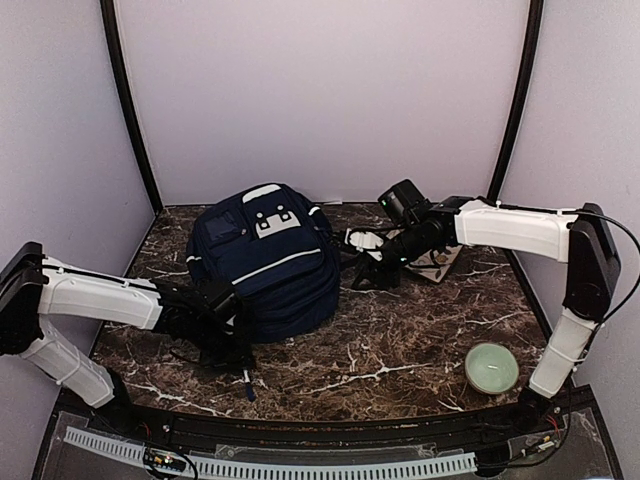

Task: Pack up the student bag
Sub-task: Move the pen to the center of the board.

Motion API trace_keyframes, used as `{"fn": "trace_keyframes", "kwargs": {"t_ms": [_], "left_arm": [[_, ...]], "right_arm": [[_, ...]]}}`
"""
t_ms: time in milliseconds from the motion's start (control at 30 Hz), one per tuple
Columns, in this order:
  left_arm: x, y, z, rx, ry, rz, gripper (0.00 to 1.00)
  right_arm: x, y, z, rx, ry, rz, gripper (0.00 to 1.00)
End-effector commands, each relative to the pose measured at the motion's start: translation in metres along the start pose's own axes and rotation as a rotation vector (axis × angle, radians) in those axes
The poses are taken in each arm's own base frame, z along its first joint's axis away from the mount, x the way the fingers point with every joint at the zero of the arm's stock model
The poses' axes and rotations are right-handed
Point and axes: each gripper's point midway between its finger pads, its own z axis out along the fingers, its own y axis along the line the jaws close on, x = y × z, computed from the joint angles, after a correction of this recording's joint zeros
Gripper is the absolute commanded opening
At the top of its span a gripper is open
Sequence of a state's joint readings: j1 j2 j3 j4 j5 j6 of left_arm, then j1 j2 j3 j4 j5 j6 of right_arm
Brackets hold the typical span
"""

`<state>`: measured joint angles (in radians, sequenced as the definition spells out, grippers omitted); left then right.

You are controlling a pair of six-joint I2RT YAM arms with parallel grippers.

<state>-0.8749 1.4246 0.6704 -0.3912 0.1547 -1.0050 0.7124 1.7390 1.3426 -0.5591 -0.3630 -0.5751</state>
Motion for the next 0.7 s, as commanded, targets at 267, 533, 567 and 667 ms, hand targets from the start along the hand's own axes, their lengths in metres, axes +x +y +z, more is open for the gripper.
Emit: {"fn": "trace_keyframes", "kwargs": {"t_ms": [267, 533, 567, 667], "left_arm": [[0.022, -0.097, 0.052, 0.051, 0.091, 0.380, 0.28], [-0.003, -0.146, 0.062, 0.082, 0.025, 0.596, 0.28], [-0.004, -0.150, 0.061, 0.092, 0.017, 0.623, 0.28], [-0.003, -0.163, 0.045, 0.138, 0.006, 0.708, 0.32]], "right_arm": [[-0.005, -0.005, -0.010, 0.054, -0.023, -0.035, 0.42], [0.001, -0.021, -0.017, 0.142, 0.022, -0.041, 0.41], [0.002, -0.022, -0.018, 0.148, 0.026, -0.038, 0.41], [0.005, -0.024, -0.020, 0.149, 0.038, -0.030, 0.42]]}}
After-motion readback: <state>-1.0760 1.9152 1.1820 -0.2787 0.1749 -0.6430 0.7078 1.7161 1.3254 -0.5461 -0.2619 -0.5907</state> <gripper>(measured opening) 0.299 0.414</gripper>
